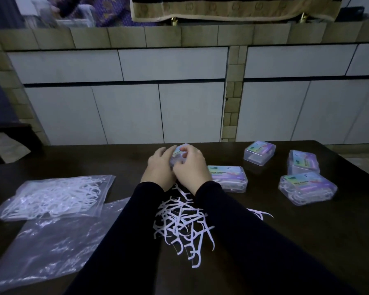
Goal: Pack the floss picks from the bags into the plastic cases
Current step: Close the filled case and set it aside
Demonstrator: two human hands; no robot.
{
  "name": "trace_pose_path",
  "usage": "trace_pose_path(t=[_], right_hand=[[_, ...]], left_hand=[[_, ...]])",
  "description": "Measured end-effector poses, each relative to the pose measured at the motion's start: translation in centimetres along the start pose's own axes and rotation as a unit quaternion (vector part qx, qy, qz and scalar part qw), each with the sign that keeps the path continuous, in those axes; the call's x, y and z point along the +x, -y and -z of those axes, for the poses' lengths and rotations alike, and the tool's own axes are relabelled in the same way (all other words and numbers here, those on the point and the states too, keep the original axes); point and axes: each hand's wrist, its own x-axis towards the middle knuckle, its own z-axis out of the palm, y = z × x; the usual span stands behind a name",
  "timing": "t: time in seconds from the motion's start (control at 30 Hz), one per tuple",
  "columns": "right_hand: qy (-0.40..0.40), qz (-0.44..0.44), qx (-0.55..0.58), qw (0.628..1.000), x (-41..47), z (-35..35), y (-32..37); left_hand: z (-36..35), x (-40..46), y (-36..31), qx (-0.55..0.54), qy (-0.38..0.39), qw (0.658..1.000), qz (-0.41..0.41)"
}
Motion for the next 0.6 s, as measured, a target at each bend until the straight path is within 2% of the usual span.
trace_pose_path(t=[0.17, 0.33, 0.5, 0.6], right_hand=[[0.034, -0.020, -0.068, 0.997, 0.4, -0.2, -1.9], [0.026, -0.041, -0.088, 0.995, 0.5, 0.8, -3.0], [0.026, -0.042, -0.091, 0.995, 0.5, 1.9, -3.8], [0.063, -0.038, -0.104, 0.992, 0.4, 2.9, -4.1]], left_hand=[[-0.5, 0.3, 0.0, 0.049, 0.040, 0.998, 0.008], [-0.5, 0.2, -0.1, 0.011, -0.038, 0.999, 0.004], [0.2, -0.6, -0.6, -0.028, 0.004, 0.999, 0.018], [1.0, -1.1, -0.7, -0.046, 0.055, 0.997, 0.004]])
